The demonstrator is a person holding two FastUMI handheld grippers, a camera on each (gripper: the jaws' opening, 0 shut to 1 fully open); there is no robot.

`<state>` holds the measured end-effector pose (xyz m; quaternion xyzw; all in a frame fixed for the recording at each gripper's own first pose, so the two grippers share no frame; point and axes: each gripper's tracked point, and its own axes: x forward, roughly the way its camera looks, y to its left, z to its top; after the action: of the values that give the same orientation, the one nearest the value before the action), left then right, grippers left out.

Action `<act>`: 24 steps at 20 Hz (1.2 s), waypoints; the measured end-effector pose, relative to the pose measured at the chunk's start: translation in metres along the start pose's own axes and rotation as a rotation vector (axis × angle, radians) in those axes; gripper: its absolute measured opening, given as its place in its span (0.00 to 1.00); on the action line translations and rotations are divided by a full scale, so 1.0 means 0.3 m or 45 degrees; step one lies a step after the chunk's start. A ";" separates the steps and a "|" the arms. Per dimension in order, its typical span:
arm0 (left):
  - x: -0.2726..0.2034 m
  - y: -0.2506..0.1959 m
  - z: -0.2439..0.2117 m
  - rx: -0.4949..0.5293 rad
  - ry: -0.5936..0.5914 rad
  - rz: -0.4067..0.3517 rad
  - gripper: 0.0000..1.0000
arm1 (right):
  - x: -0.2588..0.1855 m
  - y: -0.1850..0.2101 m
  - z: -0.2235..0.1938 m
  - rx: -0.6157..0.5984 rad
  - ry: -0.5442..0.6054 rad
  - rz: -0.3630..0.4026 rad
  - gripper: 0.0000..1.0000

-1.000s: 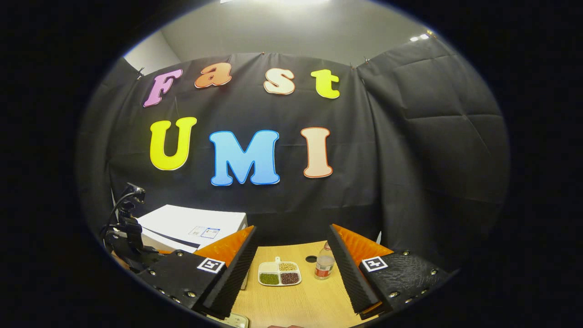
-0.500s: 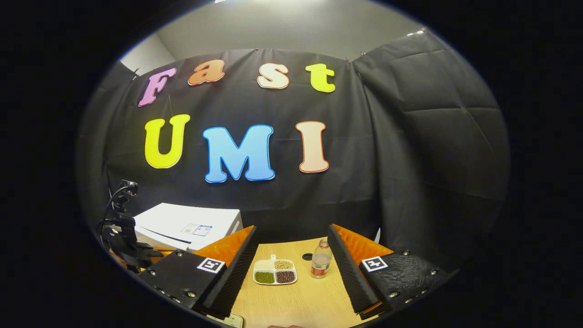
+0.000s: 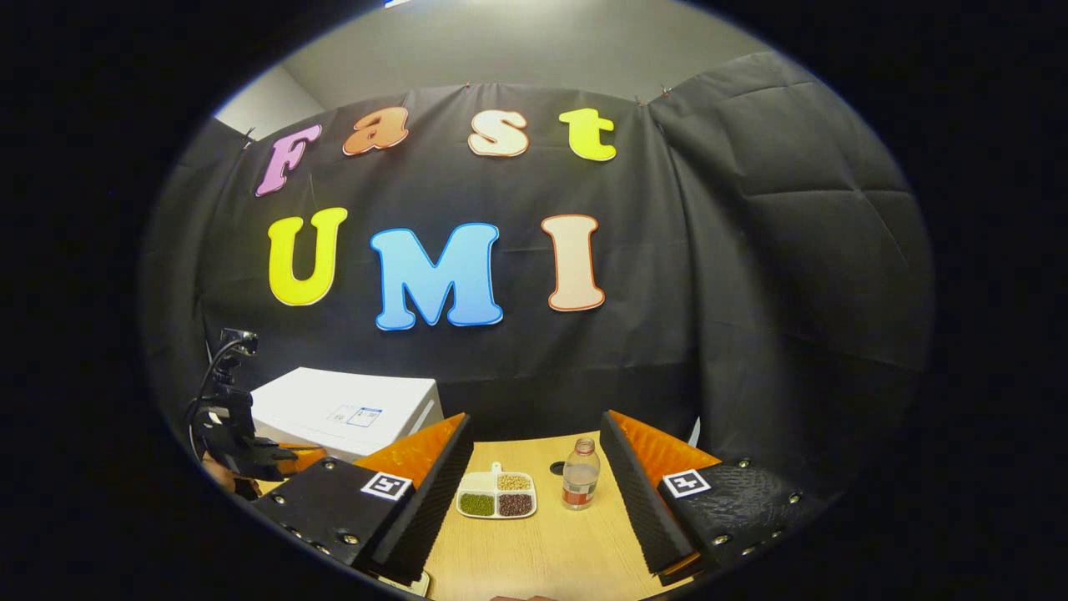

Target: Open the microwave oven with the left hand, put the food in, and close the microwave oven.

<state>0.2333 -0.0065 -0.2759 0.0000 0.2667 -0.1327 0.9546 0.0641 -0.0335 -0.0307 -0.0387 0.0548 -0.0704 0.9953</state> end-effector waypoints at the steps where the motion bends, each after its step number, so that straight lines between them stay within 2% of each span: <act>1: -0.024 0.001 0.006 -0.007 -0.009 0.017 0.07 | -0.008 -0.011 0.002 0.002 -0.002 0.006 0.94; 4: -0.185 -0.024 0.118 -0.006 -0.142 0.047 0.07 | -0.031 -0.055 0.026 0.013 -0.022 0.018 0.94; 7: -0.463 -0.013 0.350 0.054 -0.417 0.174 0.07 | -0.044 -0.067 0.052 0.016 -0.031 0.039 0.94; 8: -0.573 -0.029 0.430 0.050 -0.508 0.177 0.08 | -0.058 -0.058 0.071 0.012 -0.038 0.054 0.94; 9: -0.672 -0.051 0.514 0.038 -0.612 0.170 0.38 | -0.070 -0.051 0.096 0.003 -0.045 0.060 0.95; 11: -0.813 -0.093 0.614 0.040 -0.725 0.131 0.99 | -0.107 -0.022 0.146 -0.026 -0.057 0.066 0.94; 13: -0.903 -0.066 0.654 0.043 -0.714 0.168 0.94 | -0.151 0.016 0.214 -0.030 -0.080 0.058 0.94; 14: -0.942 -0.057 0.662 0.039 -0.716 0.176 0.99 | -0.173 0.051 0.251 -0.023 -0.101 0.067 0.94; 16: -1.020 -0.031 0.664 -0.011 -0.753 0.194 0.97 | -0.217 0.136 0.289 -0.006 -0.125 0.103 0.94; 18: -1.039 -0.013 0.608 -0.086 -0.724 0.176 0.99 | -0.251 0.194 0.282 -0.026 -0.127 0.126 0.94; 20: -1.054 0.008 0.568 -0.141 -0.712 0.159 0.97 | -0.285 0.245 0.249 -0.052 -0.112 0.147 0.94; 22: -1.077 0.041 0.568 -0.138 -0.740 0.173 0.93 | -0.283 0.270 0.224 -0.094 -0.108 0.154 0.94; 24: -1.088 0.060 0.561 -0.160 -0.749 0.188 0.96 | -0.274 0.267 0.203 -0.100 -0.085 0.142 0.93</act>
<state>0.0552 0.0816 0.0333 -0.0782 -0.0140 -0.0405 0.9960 0.0012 0.0615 0.0315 -0.0771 0.0263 -0.0111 0.9966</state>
